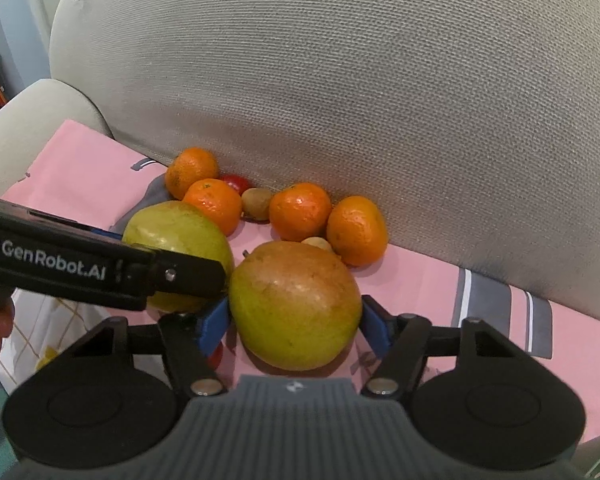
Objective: Organize fruits
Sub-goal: 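Close the left tool on the green pear while the right tool grasps the red-blushed pear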
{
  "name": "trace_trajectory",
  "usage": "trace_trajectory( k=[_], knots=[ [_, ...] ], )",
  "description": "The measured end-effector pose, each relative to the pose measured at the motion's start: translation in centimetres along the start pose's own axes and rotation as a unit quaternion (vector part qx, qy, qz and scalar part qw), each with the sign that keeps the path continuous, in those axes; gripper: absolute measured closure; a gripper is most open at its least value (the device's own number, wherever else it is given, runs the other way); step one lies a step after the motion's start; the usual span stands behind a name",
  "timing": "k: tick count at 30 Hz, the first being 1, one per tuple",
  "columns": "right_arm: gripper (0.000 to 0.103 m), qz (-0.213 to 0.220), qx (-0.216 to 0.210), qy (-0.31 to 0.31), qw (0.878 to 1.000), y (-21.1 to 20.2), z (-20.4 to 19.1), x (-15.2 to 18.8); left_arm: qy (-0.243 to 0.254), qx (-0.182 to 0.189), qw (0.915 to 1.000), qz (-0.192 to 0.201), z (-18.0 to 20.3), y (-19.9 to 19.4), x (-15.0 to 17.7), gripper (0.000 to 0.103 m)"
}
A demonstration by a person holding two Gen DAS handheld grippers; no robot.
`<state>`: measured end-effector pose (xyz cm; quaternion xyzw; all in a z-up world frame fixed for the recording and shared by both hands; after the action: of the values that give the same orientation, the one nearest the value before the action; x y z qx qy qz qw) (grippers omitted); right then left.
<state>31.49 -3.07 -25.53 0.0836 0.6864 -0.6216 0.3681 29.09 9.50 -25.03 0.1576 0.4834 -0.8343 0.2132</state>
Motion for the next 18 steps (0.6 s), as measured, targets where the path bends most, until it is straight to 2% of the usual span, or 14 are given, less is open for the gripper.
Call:
trace_trajectory(
  k=[2, 11, 18],
  knots=[
    [0.037, 0.002, 0.001, -0.001, 1.0, 0.1, -0.1, -0.1, -0.003, 0.004, 1.0, 0.001, 0.1, -0.1, 0.1, 0.024],
    [0.037, 0.009, 0.01, 0.002, 1.0, -0.8, 0.2, -0.4, 0.005, -0.017, 0.9997, 0.014, 0.6, 0.2, -0.1, 0.026],
    [0.037, 0.033, 0.021, 0.004, 0.999, -3.6, 0.9, -1.6, -0.004, -0.017, 0.9988, 0.046, 1.5, -2.7, -0.5, 0.026]
  ],
)
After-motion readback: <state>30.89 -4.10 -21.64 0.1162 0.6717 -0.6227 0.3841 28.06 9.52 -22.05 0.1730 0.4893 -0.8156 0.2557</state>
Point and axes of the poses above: each gripper's, at about its wrist camera, not at the fingertips, and y roughly the way its jaws point, z to its right, x to its underside, the point moved 10 cm from there along y, roughly the way its jaws point, and after that the axes turned 8 degrees about x, right-handed, at the moved point
